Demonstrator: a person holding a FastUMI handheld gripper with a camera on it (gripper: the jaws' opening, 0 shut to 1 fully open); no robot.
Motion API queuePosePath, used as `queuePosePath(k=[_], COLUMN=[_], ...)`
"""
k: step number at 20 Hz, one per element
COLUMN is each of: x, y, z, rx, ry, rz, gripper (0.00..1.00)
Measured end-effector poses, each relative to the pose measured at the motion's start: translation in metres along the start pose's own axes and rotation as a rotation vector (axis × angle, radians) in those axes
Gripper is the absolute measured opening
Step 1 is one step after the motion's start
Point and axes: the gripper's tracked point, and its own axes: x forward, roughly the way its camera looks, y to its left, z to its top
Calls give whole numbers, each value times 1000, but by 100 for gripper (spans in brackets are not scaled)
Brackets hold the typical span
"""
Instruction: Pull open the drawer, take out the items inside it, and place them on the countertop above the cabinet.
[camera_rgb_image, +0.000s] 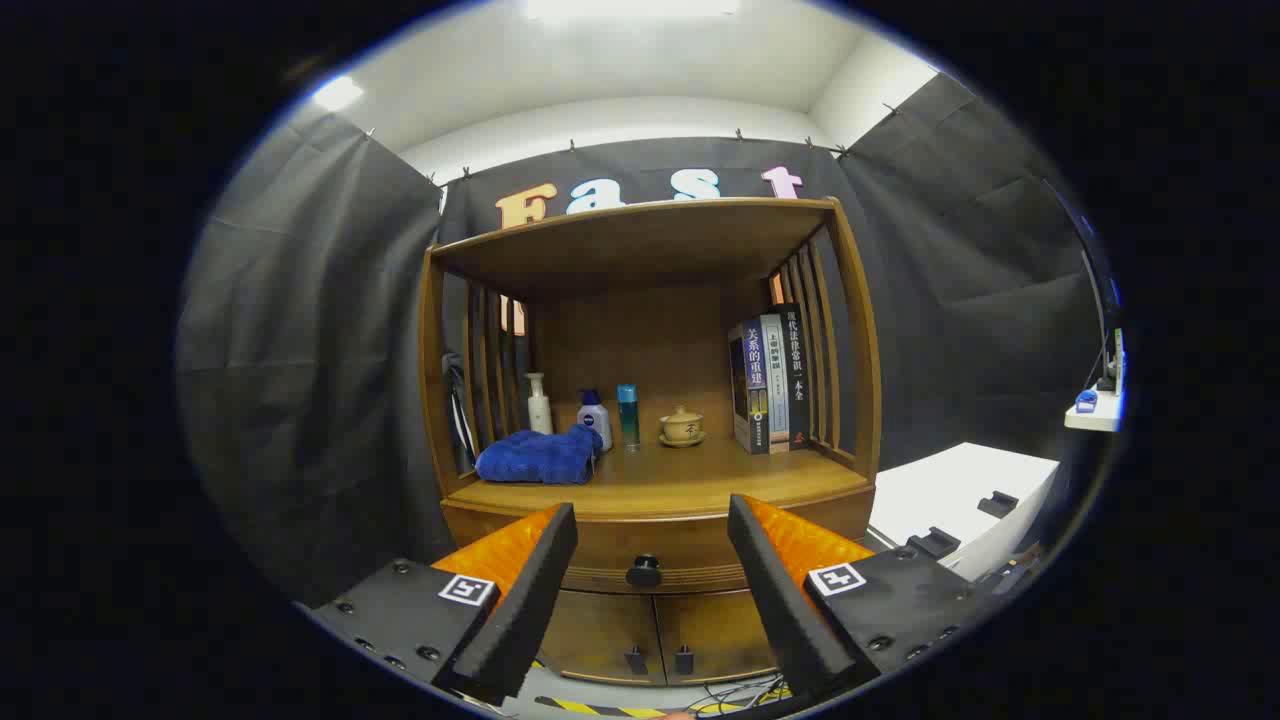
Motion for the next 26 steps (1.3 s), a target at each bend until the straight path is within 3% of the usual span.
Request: queuePosePath(k=[26], x=[0], y=[13], z=[3], rx=[-5], ry=[-10], rz=[10], gripper=[98])
